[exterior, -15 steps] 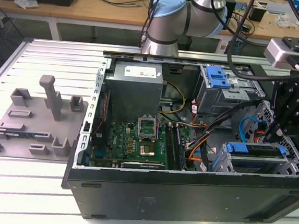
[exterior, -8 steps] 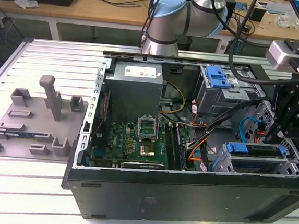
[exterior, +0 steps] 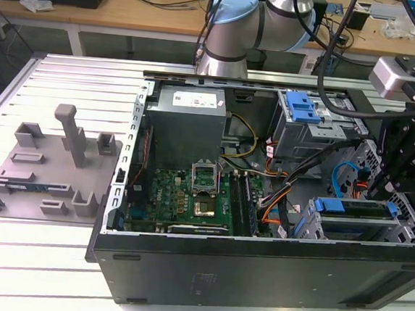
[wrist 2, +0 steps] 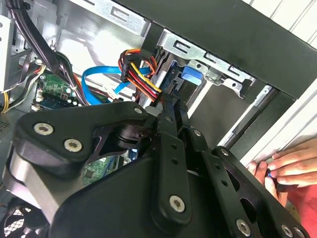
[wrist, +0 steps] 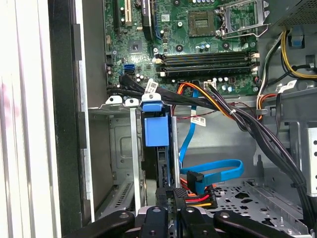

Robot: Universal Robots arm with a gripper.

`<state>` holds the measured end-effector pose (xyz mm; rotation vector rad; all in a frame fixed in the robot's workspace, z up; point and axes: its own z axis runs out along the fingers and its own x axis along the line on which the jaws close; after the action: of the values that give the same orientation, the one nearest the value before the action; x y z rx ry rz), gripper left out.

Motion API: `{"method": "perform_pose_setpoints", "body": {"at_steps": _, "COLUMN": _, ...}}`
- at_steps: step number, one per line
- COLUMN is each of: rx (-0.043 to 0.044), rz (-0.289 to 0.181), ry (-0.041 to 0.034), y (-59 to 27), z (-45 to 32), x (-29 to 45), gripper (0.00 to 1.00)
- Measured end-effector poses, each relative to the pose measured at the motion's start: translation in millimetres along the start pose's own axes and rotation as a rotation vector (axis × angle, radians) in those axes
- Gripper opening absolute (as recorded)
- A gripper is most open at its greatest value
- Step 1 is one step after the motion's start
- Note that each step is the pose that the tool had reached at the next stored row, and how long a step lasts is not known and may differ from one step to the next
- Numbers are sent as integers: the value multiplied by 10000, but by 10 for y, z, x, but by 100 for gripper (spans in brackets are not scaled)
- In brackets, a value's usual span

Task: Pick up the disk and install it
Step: 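Insert the first disk wire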

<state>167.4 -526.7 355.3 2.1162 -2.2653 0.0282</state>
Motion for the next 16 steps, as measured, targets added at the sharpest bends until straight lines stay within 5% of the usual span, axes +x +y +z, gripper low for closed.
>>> {"method": "perform_pose_setpoints", "body": {"at_steps": 16, "rx": 9, "rz": -219, "ry": 4, "y": 1, "z": 6, "x": -15, "gripper": 16}}
